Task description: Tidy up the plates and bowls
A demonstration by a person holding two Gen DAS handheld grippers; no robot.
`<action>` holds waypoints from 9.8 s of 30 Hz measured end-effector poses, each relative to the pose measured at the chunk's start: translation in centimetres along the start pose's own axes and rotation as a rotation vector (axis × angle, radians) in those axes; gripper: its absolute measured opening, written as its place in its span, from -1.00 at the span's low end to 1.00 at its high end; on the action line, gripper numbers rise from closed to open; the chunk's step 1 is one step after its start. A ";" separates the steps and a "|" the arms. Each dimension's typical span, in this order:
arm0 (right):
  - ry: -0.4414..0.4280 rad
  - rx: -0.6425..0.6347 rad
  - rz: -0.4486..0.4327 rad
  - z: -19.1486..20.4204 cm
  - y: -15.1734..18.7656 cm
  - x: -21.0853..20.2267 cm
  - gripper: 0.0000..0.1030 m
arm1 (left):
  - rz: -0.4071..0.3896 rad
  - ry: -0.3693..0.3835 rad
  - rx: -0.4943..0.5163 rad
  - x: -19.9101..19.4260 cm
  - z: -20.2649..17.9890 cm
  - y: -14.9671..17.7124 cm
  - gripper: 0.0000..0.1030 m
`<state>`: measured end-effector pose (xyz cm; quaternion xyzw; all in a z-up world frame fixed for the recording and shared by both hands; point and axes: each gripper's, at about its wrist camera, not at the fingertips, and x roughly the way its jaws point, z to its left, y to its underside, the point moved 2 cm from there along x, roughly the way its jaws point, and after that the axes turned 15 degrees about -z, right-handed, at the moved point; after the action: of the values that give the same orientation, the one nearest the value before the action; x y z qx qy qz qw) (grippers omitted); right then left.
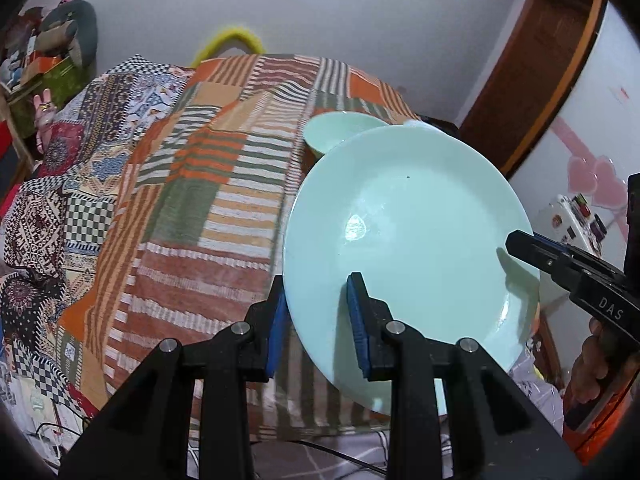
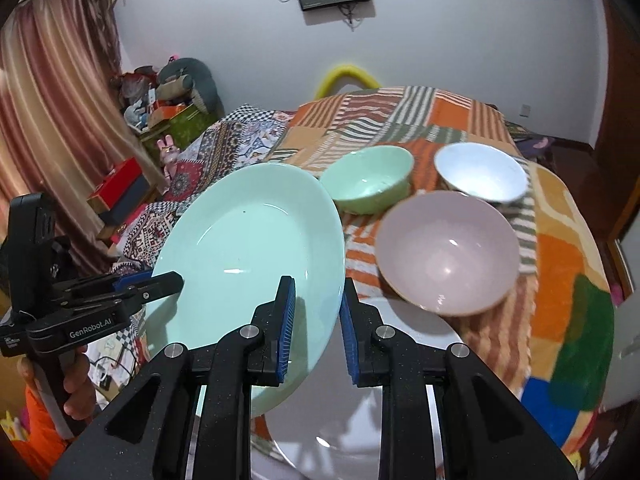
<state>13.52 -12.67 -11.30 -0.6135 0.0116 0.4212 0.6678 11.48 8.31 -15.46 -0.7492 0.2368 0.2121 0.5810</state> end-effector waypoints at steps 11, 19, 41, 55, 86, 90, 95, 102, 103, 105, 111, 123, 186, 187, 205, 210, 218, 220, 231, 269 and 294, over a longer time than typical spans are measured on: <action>0.066 0.073 0.027 -2.8 3.0 -2.5 -0.61 | 0.071 0.042 0.057 1.3 -3.4 2.6 -0.44; 0.106 0.137 0.055 -4.7 5.2 -3.7 -0.61 | 0.151 0.073 0.078 2.7 -4.9 4.8 -0.44; 0.148 0.239 0.156 -7.4 8.8 -3.0 -0.58 | 0.307 0.049 0.144 8.1 -6.4 7.5 -0.41; 0.155 0.249 0.169 -7.7 8.9 -2.1 -0.58 | 0.328 0.023 0.145 10.0 -6.5 7.4 -0.41; 0.202 0.159 0.073 -7.9 5.3 -4.0 -0.40 | 0.215 -0.018 0.106 7.5 -4.1 3.6 -0.21; 0.190 0.135 0.035 -7.3 4.0 -4.2 -0.30 | 0.131 -0.022 0.100 5.9 -3.9 1.4 -0.08; 0.172 0.110 -0.019 -6.4 1.7 -3.8 -0.09 | 0.008 -0.048 0.094 4.3 -3.1 -2.0 0.09; 0.147 0.087 -0.080 -5.6 -1.3 -1.8 0.12 | -0.065 -0.080 0.063 4.9 -1.7 -5.1 0.24; 0.146 0.078 -0.088 -5.5 -1.8 -1.3 0.13 | -0.073 -0.085 0.059 5.2 -1.5 -5.5 0.28; 0.142 0.070 -0.095 -5.4 -2.5 -0.6 0.16 | -0.080 -0.090 0.053 5.8 -1.1 -6.0 0.29; 0.137 0.037 -0.089 -5.0 -3.7 2.3 0.18 | -0.044 -0.076 0.021 8.9 0.0 -6.7 0.29; 0.213 0.086 -0.032 -9.3 -2.9 4.9 0.18 | 0.037 -0.004 0.016 15.1 -1.2 -6.4 0.29; 0.162 0.118 -0.039 -7.9 -2.4 0.6 -0.56 | 0.039 0.128 0.135 9.4 -9.5 -6.1 -0.78; 0.159 0.113 -0.043 -7.6 -2.5 0.5 -0.56 | 0.031 0.125 0.135 8.9 -9.3 -6.1 -0.78; 0.050 0.029 -0.039 -0.5 -1.4 0.9 -0.56 | -0.058 0.007 0.079 0.6 -3.2 -4.5 -0.79; 0.022 0.005 -0.021 1.5 -0.8 1.5 -0.56 | -0.057 -0.025 0.054 -0.5 -1.2 -3.6 -0.79; -0.024 -0.017 0.032 4.1 0.7 3.3 -0.56 | -0.031 -0.079 0.005 -1.1 1.9 -1.9 -0.79; -0.034 -0.023 0.052 4.6 1.3 4.0 -0.56 | -0.019 -0.092 -0.010 -0.8 2.7 -1.4 -0.79; -0.062 -0.038 0.155 6.7 3.9 6.7 -0.56 | 0.055 -0.148 -0.062 0.6 6.3 1.6 -0.79; -0.104 -0.102 0.340 8.4 8.3 12.5 -0.50 | 0.208 -0.203 -0.195 4.8 11.4 6.8 -0.74; -0.017 -0.014 0.045 1.9 0.8 5.5 -0.04 | -0.060 -0.151 -0.089 1.8 5.0 -3.4 0.01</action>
<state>15.63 -8.20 -14.41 -0.6142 0.0167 0.4414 0.6540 14.79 13.72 -15.08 -0.7629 0.1603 0.2609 0.5695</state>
